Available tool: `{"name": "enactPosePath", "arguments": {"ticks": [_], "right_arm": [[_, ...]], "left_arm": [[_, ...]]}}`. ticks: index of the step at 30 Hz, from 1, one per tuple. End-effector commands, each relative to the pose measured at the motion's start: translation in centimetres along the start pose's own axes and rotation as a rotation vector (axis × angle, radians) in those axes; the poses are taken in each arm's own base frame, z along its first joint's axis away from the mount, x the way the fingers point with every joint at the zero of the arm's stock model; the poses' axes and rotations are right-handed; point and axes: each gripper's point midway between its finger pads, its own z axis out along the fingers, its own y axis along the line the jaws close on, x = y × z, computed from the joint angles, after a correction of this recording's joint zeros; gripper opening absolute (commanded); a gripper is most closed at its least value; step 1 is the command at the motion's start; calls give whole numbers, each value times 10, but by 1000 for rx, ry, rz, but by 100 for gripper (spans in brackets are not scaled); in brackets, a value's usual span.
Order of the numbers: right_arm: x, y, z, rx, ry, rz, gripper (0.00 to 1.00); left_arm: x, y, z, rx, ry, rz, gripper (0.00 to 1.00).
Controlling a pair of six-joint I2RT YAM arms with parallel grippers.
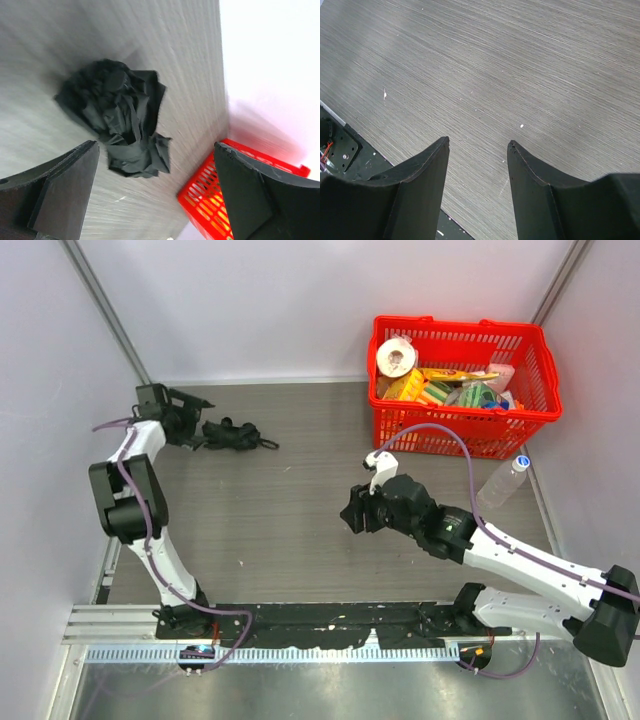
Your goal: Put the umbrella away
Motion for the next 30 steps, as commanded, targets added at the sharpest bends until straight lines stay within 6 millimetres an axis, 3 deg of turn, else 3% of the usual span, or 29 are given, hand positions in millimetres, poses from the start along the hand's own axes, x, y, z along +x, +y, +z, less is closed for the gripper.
{"name": "enactPosePath", "arguments": {"ticks": [1,5,7,11,13,17,19,21,22,25,28,30], "right_arm": [[-35,19,-3,-65,-85,10,55],[-31,23,-1,-86,-72,13,55],[-29,22,-1,-85,-70,14,55],[-27,22,-1,-85,-66,17,55],[-27,21,-1,-82,-66,18,55],[-23,22,0,-87,-53,28,55],[-24,22,-3,-86,-52,32,55],[-25,18,-8,-71,-55,34,54],[-25,16,-9,-61,-58,34,54],[-30,-3,-26,35,-83,32,54],[-45,-38,-58,212,-162,37,55],[-60,-66,-87,360,-249,60,56]], "left_arm": [[-27,34,-49,-118,-145,46,100],[-25,37,-70,-137,-120,106,95],[-12,26,-75,-69,-77,135,78],[19,16,-84,16,-48,117,58],[38,14,-82,82,-38,77,48],[71,31,-67,33,-21,70,44],[86,37,-57,16,31,66,35],[110,22,-57,75,52,140,37],[118,13,-62,106,50,187,42],[169,-31,-85,269,112,374,60],[220,-88,-133,506,217,548,71],[250,-122,-179,693,254,693,75]]}}
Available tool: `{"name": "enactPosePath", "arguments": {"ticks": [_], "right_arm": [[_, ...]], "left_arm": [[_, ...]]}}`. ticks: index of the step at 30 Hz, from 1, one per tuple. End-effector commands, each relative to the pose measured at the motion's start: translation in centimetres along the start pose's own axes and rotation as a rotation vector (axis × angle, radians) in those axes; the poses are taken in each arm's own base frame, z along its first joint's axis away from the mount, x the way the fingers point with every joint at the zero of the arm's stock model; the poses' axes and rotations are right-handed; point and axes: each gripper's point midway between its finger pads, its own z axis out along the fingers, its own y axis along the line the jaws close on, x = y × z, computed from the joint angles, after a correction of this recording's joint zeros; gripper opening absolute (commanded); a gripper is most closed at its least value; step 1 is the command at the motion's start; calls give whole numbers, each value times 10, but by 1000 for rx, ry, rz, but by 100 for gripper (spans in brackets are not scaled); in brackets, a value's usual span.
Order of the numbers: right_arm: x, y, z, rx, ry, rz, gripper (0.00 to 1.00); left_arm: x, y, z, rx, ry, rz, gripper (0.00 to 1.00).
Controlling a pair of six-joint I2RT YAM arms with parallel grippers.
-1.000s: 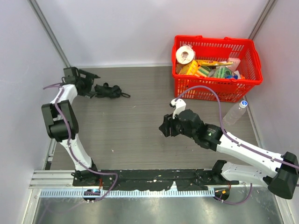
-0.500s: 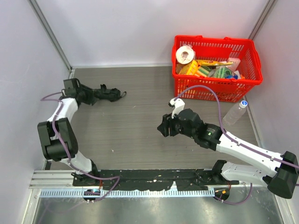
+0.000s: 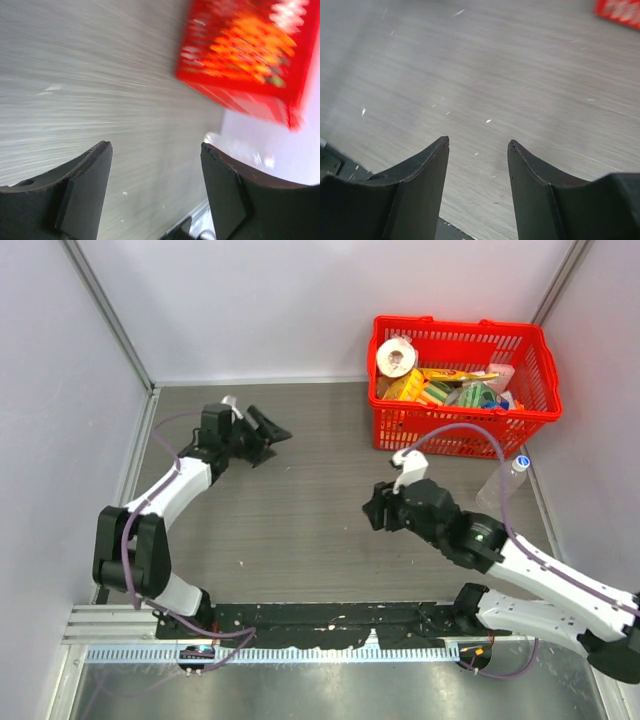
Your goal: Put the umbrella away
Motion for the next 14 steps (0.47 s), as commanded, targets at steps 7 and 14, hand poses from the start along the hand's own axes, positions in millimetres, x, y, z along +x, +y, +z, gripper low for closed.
{"name": "enactPosePath", "arguments": {"ticks": [7,14], "right_arm": [[-104,-91,-133,400,-475,87,79],[-125,-95,-173,332,-662,162,84]], "left_arm": [[64,-227,-197,845,-163,712,93],[61,-207,-236,806,-305,791,100]]}}
